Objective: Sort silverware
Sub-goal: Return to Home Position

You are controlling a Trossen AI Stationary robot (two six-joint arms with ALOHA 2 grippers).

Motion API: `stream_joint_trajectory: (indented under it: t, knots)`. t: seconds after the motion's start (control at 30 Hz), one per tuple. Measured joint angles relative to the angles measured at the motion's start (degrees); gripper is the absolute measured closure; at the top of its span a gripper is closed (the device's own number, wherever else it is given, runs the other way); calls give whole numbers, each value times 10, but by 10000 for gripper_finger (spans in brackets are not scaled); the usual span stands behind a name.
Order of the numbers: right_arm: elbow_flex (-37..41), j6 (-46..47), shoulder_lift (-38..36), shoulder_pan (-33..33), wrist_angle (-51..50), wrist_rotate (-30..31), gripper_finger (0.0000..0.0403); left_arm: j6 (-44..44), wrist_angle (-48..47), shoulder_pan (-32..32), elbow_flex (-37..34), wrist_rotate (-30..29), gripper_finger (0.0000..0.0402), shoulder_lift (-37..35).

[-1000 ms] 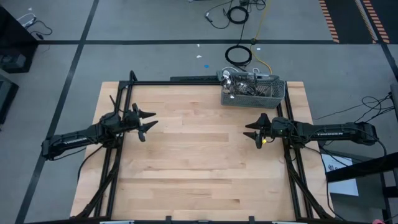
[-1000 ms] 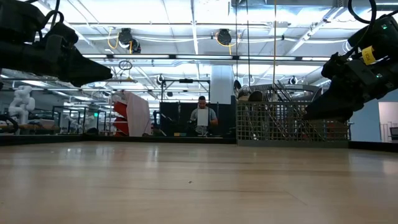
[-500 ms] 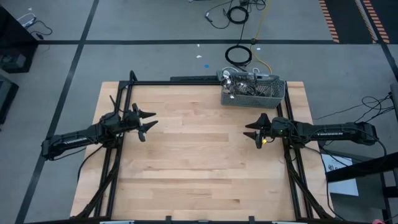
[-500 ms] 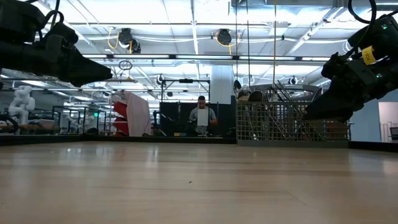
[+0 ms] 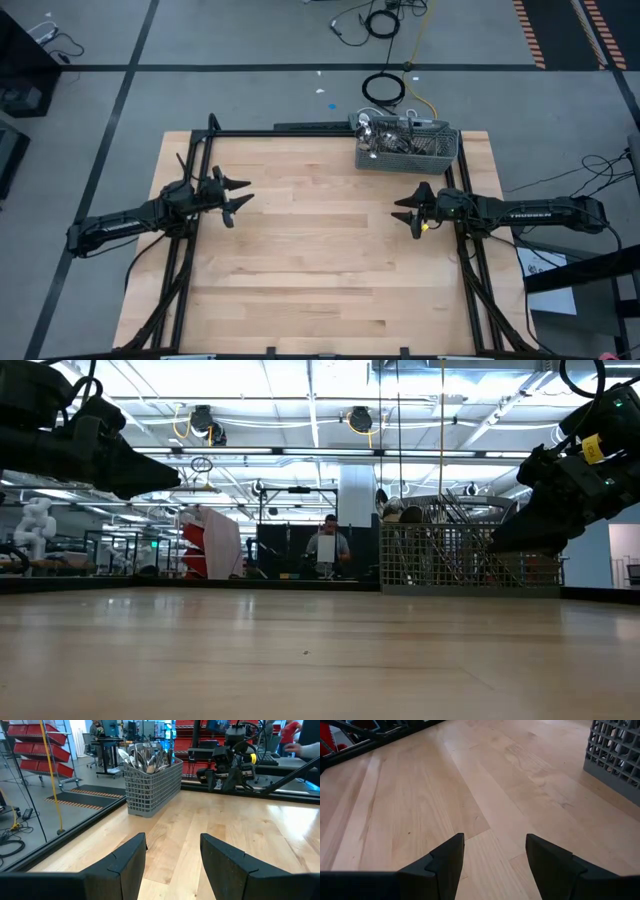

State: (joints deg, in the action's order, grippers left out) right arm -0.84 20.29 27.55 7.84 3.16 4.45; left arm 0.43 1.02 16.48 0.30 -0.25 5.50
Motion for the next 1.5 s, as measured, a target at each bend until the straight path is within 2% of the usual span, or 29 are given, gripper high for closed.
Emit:
stream_joint_trajectory:
  t: [1.5]
  knots:
    - [0,0,0,0,0,0,199,0,0,0,0,0,206,0]
